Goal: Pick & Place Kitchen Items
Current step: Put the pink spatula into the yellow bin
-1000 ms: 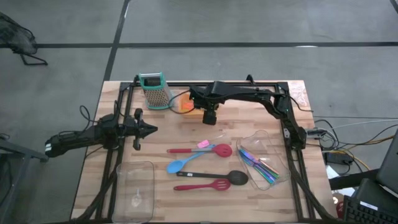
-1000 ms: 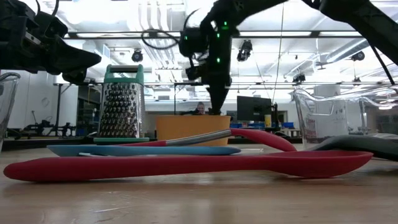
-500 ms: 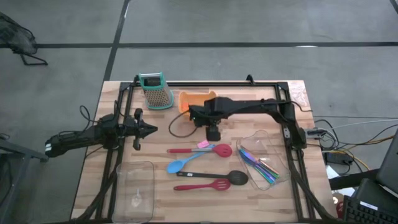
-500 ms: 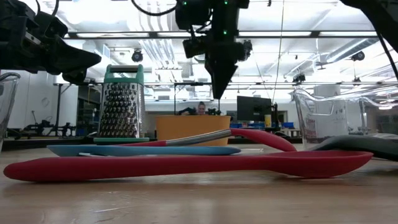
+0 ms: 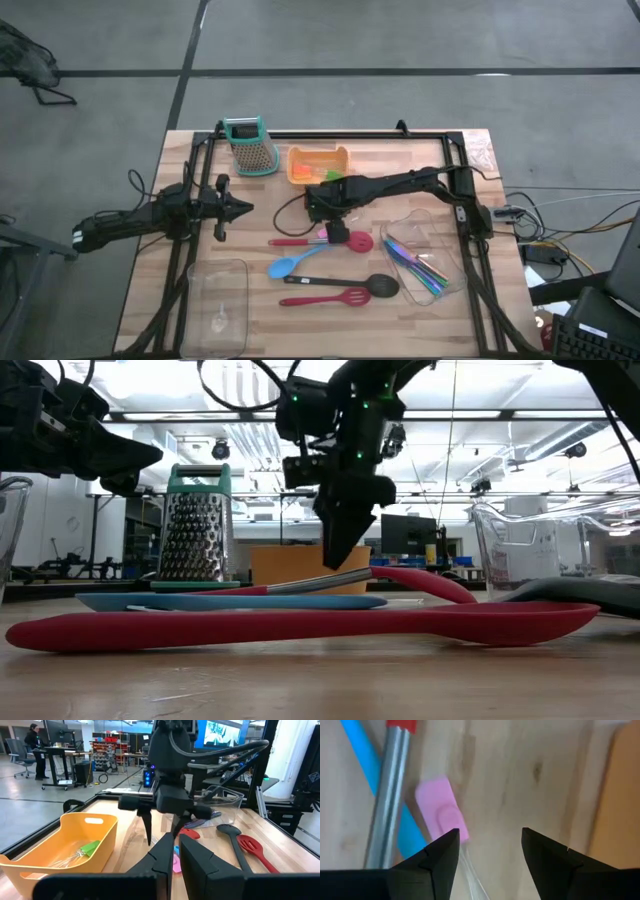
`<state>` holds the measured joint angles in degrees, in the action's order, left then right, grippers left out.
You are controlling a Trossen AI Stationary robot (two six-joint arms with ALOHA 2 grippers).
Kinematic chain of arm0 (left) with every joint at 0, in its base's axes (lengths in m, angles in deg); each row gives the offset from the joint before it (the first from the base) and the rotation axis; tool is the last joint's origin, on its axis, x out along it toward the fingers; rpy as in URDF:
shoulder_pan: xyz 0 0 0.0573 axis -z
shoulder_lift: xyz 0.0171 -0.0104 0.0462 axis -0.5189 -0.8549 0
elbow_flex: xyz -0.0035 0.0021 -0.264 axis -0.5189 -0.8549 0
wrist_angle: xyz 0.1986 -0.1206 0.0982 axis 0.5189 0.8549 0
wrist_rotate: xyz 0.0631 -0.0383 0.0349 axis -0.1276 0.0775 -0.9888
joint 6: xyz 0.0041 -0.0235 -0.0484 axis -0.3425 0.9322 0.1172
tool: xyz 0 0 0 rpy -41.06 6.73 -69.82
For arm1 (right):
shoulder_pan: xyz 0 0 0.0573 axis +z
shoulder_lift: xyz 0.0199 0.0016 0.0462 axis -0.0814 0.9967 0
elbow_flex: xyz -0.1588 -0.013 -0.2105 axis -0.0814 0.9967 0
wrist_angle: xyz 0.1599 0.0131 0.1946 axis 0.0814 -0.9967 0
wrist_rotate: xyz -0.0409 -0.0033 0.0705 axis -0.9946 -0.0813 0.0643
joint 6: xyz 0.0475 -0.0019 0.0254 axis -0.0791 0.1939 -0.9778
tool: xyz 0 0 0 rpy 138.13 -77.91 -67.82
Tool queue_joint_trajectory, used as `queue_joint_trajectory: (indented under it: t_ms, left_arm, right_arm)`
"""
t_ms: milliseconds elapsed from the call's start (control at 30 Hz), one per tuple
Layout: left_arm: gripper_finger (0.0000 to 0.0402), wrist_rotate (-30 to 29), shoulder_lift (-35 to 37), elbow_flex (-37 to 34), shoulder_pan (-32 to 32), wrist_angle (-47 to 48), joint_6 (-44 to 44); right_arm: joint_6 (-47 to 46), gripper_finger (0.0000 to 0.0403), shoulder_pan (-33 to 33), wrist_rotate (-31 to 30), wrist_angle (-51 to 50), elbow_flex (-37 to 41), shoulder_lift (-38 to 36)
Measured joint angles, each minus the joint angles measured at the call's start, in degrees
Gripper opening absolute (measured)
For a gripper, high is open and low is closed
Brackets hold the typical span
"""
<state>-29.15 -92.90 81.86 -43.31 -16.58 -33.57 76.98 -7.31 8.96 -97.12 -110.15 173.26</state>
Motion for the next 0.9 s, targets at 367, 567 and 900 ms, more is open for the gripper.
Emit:
queue_joint_trajectory:
  t_ms: [367,567,900]
  left_arm:
    - [0.0035,0.02,0.00,-0.01,0.00,-0.02,0.00]
    - [0.0035,0.01,0.00,0.00,-0.02,-0.02,0.01]
    - [0.0035,0.02,0.00,0.00,-0.01,-0.04,0.00]
  right_arm:
    - [-1.87,0.0242,0.76,7.35,9.66,6.25,0.46]
    - [-2.36,0.0251,1.17,7.43,13.63,9.48,0.31]
    - [-2.48,0.0208,0.19,6.74,16.42,12.39,0.46]
